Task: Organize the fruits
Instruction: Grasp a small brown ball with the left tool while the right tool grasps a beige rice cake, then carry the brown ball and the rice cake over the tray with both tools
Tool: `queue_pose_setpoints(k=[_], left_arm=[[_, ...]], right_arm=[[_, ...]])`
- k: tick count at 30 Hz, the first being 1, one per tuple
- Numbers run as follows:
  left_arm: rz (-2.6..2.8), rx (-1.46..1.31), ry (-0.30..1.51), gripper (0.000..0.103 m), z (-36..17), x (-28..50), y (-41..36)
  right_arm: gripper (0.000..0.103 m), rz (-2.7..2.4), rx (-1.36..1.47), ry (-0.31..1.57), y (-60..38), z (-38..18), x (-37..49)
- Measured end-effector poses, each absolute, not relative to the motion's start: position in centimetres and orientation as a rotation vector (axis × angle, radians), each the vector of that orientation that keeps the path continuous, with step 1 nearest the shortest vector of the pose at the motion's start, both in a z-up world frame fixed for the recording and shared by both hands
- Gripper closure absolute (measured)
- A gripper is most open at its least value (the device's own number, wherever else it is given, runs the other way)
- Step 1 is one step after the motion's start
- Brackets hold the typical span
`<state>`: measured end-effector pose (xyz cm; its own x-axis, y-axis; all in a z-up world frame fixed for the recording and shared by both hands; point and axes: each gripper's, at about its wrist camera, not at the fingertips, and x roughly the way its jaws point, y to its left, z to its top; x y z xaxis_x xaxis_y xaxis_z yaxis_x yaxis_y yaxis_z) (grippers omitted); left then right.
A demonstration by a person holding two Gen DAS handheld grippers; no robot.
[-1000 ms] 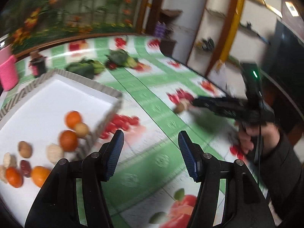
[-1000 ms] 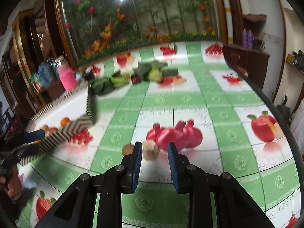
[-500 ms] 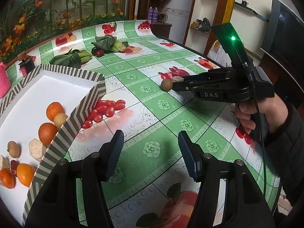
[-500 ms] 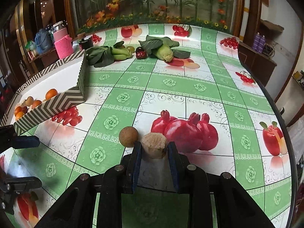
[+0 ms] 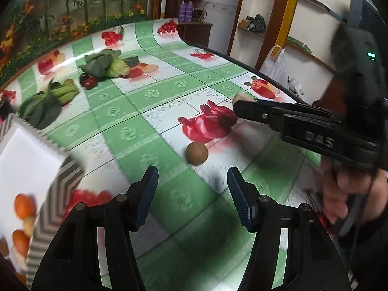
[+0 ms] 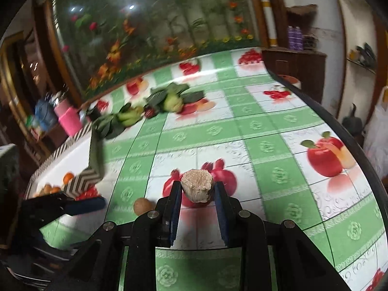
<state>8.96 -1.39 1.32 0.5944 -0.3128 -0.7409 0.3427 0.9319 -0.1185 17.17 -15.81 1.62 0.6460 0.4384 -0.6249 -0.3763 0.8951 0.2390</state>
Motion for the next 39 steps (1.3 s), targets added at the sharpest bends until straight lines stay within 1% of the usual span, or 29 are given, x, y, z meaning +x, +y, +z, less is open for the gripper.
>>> queue_pose_setpoints(k=[7,9,10,11,13,22,27,39], left_arm=[[-0.358,0.078,0.871,0.045,0.8,10.4,-3.6],[-0.332,0.096,0.871,0.053,0.7,10.8,-3.9],[-0.324,0.105,0.877,0.063,0.6,11.0,-4.1],[-0.317,0.112,0.885,0.076,0.4,11.2,-4.2],[-0.297,0.119,0.881,0.083,0.4,11.3,-4.2],[-0.3,0.092,0.883,0.083,0.5,10.0,-3.7],[-0.275,0.089,0.873,0.083,0.6,8.0,-3.9],[-0.247,0.082,0.848,0.083,1.2,5.8,-2.8]], right_arm=[[0.076,0.473,0.079,0.722,-15.2,1.9,16.8],[0.076,0.478,0.062,0.712,-14.8,2.0,16.5],[0.076,0.479,0.056,0.708,-14.7,2.0,16.4],[0.076,0.476,0.054,0.704,-14.6,2.1,16.3],[0.076,0.471,0.059,0.701,-14.8,2.1,16.4],[0.076,0.452,0.086,0.701,-15.5,2.1,16.6],[0.076,0.457,0.077,0.696,-15.3,2.1,16.6],[0.076,0.473,0.016,0.637,-14.3,2.8,15.4]])
